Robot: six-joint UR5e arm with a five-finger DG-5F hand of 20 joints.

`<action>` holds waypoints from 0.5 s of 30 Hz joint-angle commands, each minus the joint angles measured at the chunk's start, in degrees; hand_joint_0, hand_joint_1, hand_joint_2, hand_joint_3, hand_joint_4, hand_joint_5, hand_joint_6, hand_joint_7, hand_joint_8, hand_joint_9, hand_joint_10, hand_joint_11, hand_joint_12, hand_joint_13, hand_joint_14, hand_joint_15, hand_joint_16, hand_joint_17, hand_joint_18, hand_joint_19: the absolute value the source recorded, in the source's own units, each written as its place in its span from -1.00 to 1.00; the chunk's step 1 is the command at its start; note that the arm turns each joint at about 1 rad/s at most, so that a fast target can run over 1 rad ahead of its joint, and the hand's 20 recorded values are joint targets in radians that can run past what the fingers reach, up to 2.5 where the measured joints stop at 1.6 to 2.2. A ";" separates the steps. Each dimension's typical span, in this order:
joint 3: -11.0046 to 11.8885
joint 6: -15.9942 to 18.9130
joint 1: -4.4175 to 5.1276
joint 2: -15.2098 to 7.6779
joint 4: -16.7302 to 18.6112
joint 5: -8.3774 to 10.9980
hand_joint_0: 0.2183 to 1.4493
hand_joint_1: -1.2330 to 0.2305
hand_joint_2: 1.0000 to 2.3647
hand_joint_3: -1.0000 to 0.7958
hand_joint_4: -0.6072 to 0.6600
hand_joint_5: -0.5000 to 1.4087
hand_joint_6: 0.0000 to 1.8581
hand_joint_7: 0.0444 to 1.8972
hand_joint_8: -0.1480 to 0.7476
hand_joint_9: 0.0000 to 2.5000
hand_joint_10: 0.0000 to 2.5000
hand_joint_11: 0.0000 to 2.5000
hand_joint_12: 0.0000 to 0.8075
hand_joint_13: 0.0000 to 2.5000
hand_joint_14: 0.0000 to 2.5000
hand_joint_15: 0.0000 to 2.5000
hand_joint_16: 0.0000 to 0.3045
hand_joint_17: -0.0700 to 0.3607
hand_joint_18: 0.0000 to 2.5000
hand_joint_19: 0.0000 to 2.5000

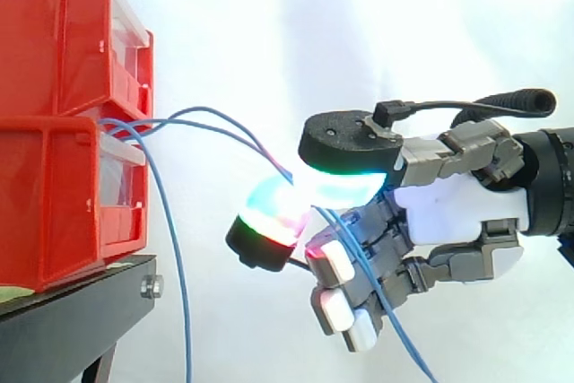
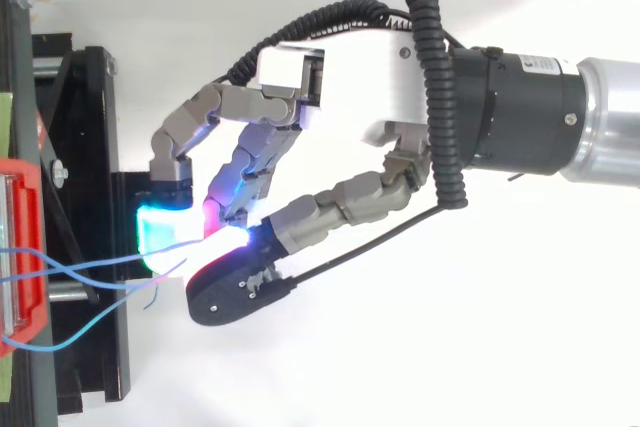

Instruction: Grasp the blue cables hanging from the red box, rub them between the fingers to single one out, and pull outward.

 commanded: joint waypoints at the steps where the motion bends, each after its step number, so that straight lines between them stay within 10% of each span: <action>1: -0.04 0.00 0.01 0.03 0.00 0.00 -0.20 -0.51 -0.98 -0.23 -0.04 -0.67 -0.02 -0.15 -0.04 -0.20 -0.98 -0.36 -0.08 -0.22 -0.98 -0.54 -0.67 -0.15 -0.32 -0.52; 9: 0.04 0.09 0.01 0.03 0.00 0.00 -0.08 -0.57 -1.00 -0.44 0.06 -0.69 -0.02 -0.21 -0.09 -0.26 -0.98 -0.36 -0.11 -0.25 -0.98 -0.55 -0.67 -0.16 -0.33 -0.54; 15: -0.04 0.26 0.01 0.03 0.00 0.00 -0.36 -0.44 -1.00 -0.44 0.11 -0.68 -0.03 -0.20 -0.06 -0.24 -0.98 -0.36 -0.07 -0.23 -0.98 -0.54 -0.67 -0.15 -0.33 -0.51</action>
